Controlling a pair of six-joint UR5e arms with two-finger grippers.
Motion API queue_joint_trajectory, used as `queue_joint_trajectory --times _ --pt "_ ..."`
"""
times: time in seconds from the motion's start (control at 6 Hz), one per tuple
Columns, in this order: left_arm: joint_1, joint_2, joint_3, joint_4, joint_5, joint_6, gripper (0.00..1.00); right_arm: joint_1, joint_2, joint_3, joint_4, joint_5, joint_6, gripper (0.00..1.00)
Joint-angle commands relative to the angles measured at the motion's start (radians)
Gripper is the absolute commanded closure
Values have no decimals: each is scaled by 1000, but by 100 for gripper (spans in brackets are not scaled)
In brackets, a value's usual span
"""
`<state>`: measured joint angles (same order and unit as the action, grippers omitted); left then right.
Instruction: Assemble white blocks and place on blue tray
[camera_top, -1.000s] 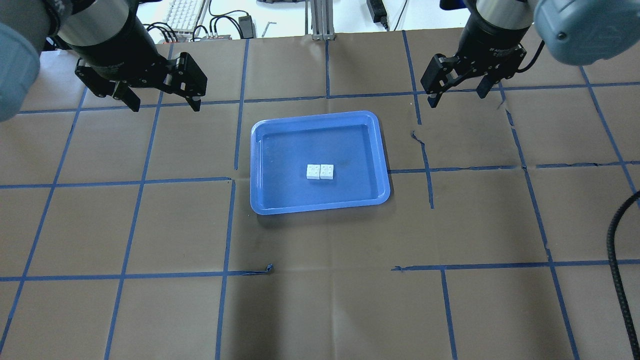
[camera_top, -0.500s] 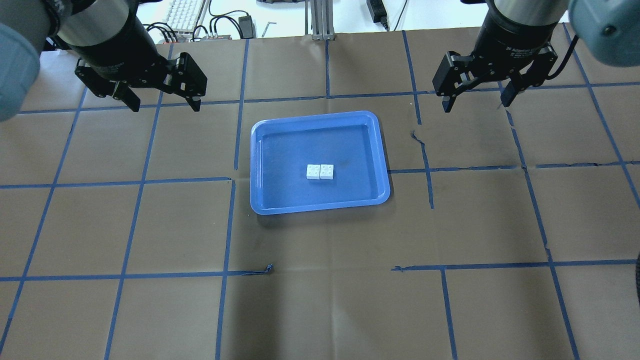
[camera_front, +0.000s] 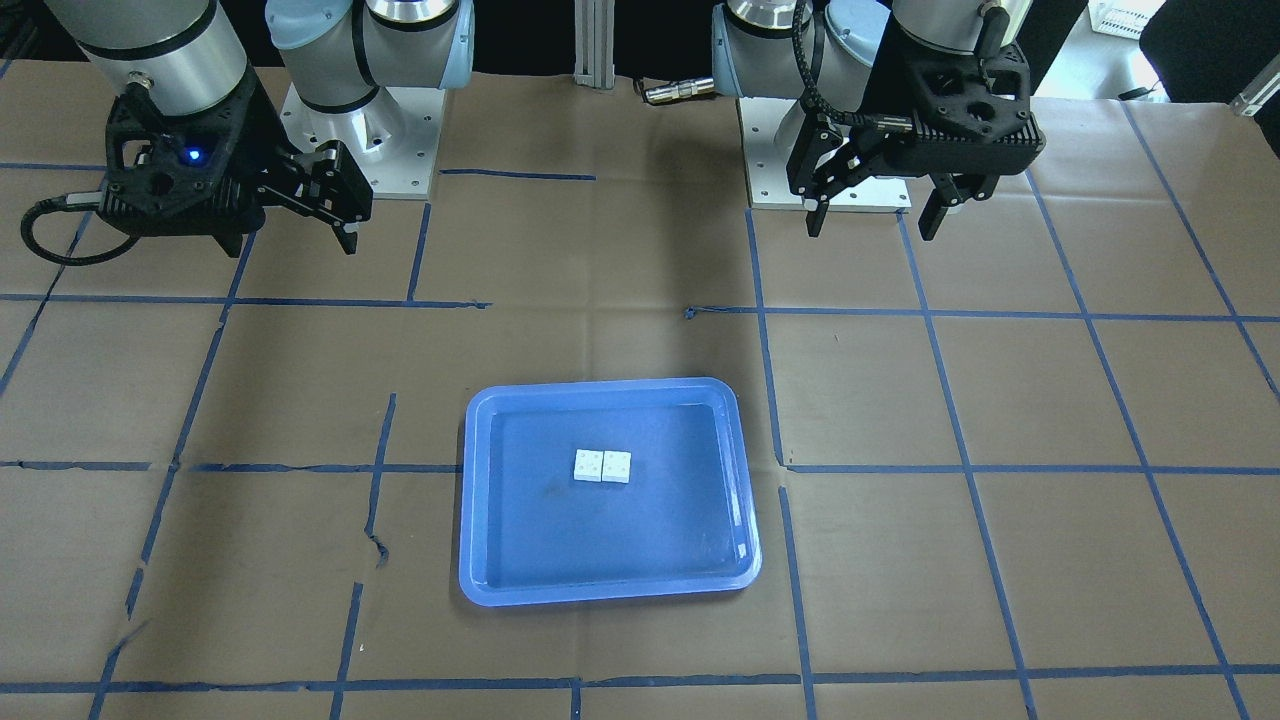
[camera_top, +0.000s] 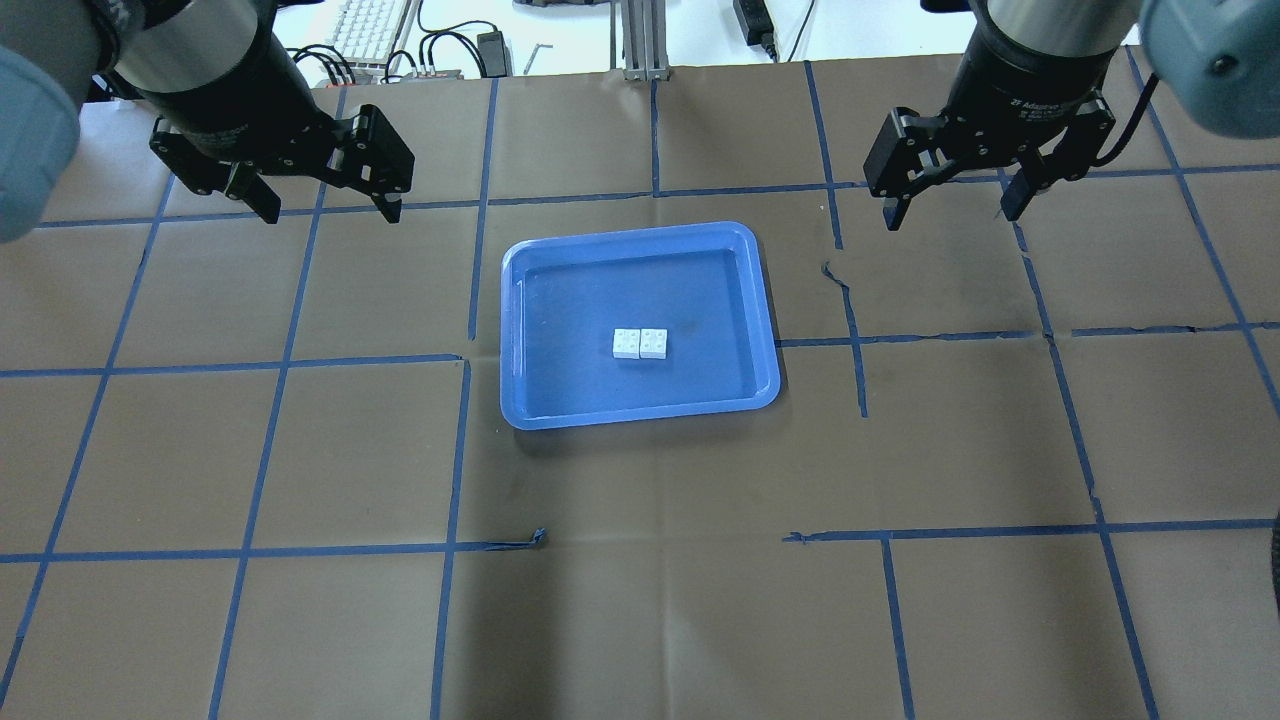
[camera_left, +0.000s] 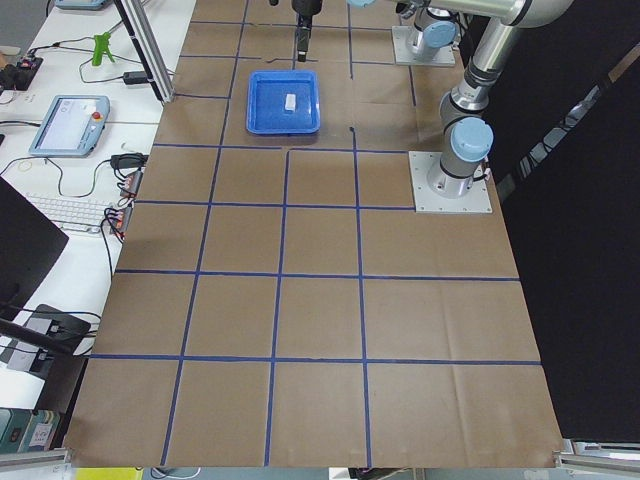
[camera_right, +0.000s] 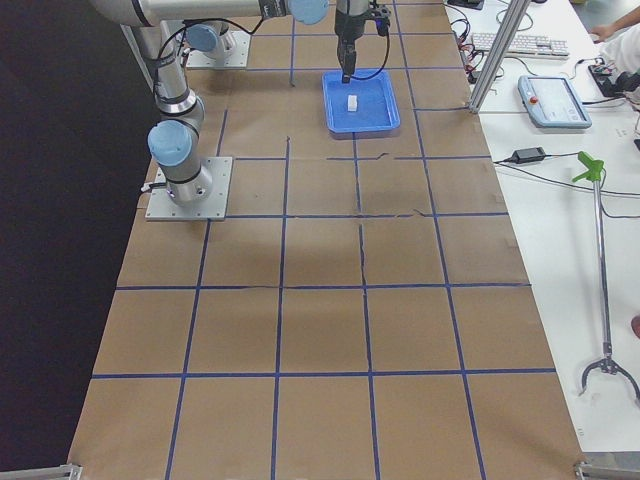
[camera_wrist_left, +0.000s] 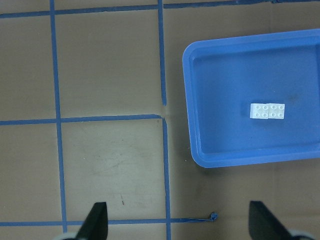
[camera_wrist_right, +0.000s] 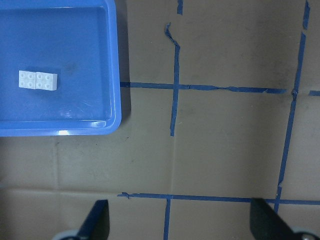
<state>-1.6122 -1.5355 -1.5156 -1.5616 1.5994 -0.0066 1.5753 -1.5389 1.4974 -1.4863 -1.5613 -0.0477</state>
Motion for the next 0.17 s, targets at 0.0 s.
queue_joint_trajectory --times 0.0 --pt "0 0 0 0 -1 0 1 0 2 1 1 -2 0 0"
